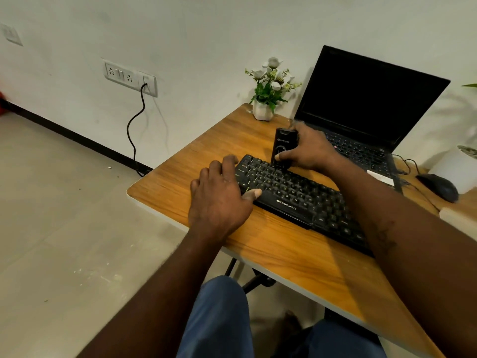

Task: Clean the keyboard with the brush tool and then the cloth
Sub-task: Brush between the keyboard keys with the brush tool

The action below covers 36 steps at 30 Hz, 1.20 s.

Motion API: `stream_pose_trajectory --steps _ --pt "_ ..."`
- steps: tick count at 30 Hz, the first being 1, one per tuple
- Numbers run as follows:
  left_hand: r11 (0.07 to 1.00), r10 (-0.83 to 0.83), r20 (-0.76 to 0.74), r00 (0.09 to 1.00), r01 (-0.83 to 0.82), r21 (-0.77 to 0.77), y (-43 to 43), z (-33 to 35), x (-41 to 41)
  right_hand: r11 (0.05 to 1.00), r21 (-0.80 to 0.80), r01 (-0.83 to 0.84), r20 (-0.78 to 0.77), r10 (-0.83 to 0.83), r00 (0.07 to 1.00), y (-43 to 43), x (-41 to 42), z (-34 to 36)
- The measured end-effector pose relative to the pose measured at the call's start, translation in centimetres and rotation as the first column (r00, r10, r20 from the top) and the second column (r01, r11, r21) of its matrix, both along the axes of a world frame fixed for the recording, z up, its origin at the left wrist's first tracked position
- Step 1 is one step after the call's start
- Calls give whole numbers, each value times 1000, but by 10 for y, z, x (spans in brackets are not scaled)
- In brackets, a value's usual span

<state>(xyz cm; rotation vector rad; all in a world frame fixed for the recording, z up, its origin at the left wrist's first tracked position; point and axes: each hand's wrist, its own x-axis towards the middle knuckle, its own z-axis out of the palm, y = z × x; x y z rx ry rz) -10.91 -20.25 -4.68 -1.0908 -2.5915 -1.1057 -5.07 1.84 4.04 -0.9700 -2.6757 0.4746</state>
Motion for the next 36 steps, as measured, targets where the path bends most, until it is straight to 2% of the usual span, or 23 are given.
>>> stream_pose_trajectory --steps 3,5,8,12,16,19,24,28,32,34,36 --pt "996 -44 116 992 34 82 -3 2 -4 992 108 70 19 -72 997 3 19 5" --pt "989 -52 171 984 27 146 -5 3 -6 993 88 75 -73 -69 995 -5 25 8" --pt "972 4 233 972 -59 229 -9 7 -5 995 -76 -71 -198 55 979 -37 22 10" --pt "940 167 217 962 -222 260 -16 9 -1 969 -47 -241 -250 222 943 -91 8 6" --pt "938 151 227 962 -212 276 -16 8 0 926 126 -355 -193 374 907 -123 0 -2" --pt "921 159 239 958 -231 312 -15 9 -1 911 180 -371 -121 395 911 -129 1 -10" --pt "903 190 247 950 -267 336 -16 10 2 935 75 -348 -124 355 927 -119 4 -4" --pt "876 229 241 943 -307 372 -18 9 4 946 186 -267 -130 293 947 -114 -8 -3" --pt "860 225 251 941 -313 402 -20 11 4 892 192 -408 38 409 912 -122 -24 -2" --pt "859 219 252 943 -309 408 -20 11 3 881 156 -447 35 447 894 -124 -24 4" --pt "867 219 234 947 -299 399 -20 9 3 902 169 -398 -26 408 913 -121 -20 6"
